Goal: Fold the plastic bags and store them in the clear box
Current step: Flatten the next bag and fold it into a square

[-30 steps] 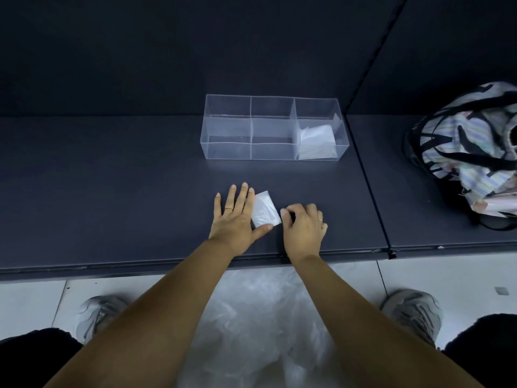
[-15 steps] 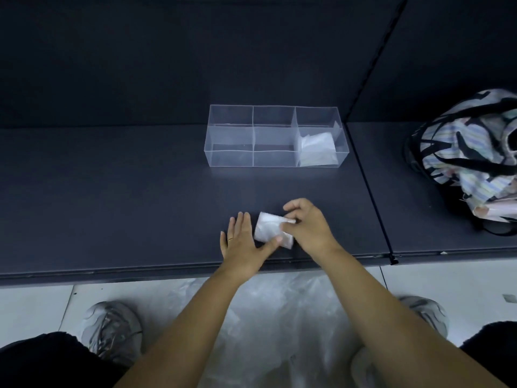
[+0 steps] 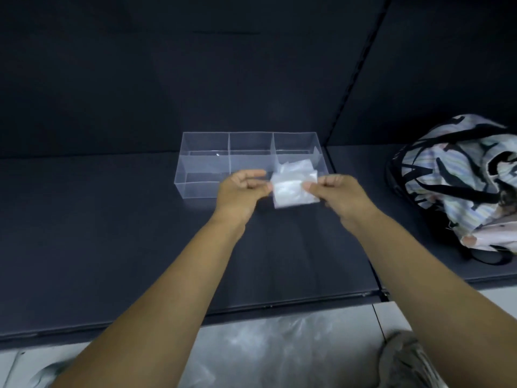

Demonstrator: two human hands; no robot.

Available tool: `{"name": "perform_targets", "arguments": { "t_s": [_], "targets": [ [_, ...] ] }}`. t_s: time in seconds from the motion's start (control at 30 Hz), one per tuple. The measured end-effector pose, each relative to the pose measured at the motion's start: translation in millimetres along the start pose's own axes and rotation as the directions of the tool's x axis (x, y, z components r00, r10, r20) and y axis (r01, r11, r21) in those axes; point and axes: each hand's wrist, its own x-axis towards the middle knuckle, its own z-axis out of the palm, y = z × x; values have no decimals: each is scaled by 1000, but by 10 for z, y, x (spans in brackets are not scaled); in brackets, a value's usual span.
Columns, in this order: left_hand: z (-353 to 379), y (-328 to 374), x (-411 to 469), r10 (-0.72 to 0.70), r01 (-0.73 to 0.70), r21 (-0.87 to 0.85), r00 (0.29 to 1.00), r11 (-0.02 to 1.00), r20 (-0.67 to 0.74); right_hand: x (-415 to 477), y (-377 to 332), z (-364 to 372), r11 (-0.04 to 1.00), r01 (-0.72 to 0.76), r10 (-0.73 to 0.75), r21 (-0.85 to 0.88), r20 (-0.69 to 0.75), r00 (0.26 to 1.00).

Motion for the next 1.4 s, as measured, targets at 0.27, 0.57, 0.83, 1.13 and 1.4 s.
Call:
{"name": "perform_targets", "arguments": {
  "t_s": [0.27,0.57,0.83,1.13,1.4],
  "targets": [
    [52,-497,300,309,-418,884,886,211,345,985,55,68,716,-84,-160,-693,-280,947],
    [68,-784,334,307,-404,913,877,56,369,1082,147,116,651,15,-295,-759,-234,926],
    [79,-770,335,293,-407,910,882,82,368,1147,56,207,475,-96,49,-875,-83,995],
    [-47,-747,178,295,-424,893,882,152,368,1026,-68,218,461,-106,50,-881,-94,994],
    [-897,-1392,-847,138,-124,976,985,179,100,-721,648,464,771,423,-557,-476,-181,811]
  ]
}}
